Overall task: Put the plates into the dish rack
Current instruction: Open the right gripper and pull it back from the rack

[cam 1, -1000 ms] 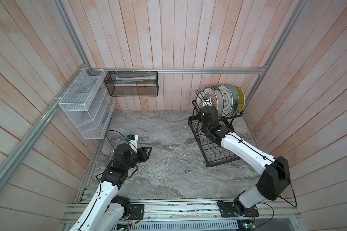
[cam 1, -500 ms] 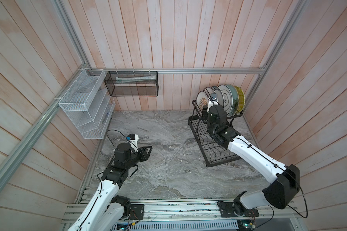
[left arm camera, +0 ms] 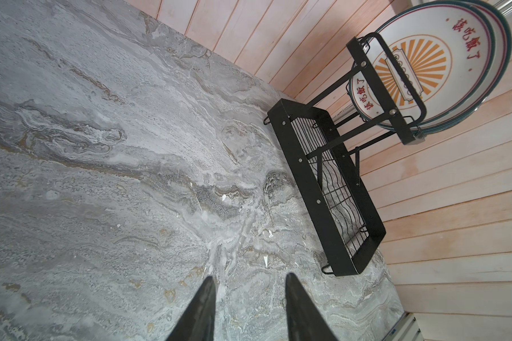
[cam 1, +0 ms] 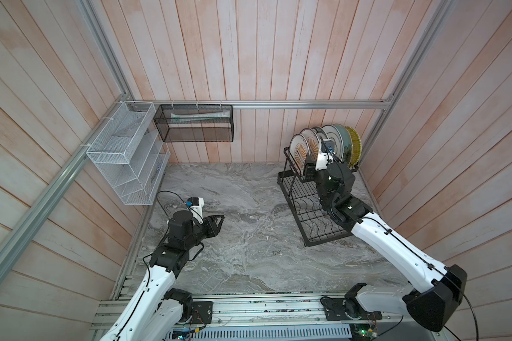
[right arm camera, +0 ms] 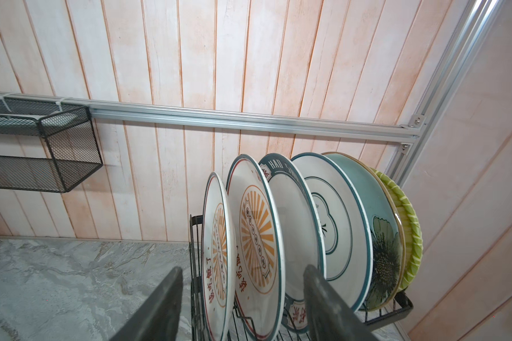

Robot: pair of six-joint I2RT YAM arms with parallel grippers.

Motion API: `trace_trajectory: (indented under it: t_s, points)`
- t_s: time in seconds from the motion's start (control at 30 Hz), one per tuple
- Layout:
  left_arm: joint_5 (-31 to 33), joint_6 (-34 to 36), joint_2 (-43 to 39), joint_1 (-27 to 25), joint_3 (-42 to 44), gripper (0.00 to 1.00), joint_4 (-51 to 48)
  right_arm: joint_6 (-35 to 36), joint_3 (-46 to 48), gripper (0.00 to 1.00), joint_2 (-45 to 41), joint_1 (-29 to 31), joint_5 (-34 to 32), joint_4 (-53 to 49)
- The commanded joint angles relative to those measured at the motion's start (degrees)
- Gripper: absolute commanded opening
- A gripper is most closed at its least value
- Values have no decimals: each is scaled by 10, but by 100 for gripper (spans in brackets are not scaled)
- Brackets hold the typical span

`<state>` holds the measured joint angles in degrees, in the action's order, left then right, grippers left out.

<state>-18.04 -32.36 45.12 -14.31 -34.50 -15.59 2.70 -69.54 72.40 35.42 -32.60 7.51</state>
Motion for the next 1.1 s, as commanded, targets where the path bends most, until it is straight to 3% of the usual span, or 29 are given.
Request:
trace_trajectory:
  t_s: [0.0, 0.1, 0.27, 0.47, 0.87, 0.97, 1.0, 1.07]
  points:
    - [16, -3, -13, -1, -15, 40, 18, -17, 18, 66, -28, -7, 56, 12]
    - [23, -5, -19, -2, -13, 41, 29, -29, 37, 68, -49, -19, 107, 21]
    - [25, 6, -18, -2, -24, 43, 31, -38, 61, 79, -73, -28, 170, 37]
    - [31, 34, -4, -2, -50, 54, 24, -34, 65, 88, -76, -28, 225, 29]
    - [79, 85, 0, -1, -90, 82, 50, -51, 133, 88, -148, -37, 175, 79]
    - [98, 97, 14, -1, -111, 91, 51, -55, 134, 94, -168, -53, 167, 58]
    - [108, 97, 23, -1, -121, 100, 46, -57, 131, 98, -173, -59, 160, 47]
    - [108, 101, 51, -1, -151, 100, 19, -69, 121, 98, -183, -75, 134, 19]
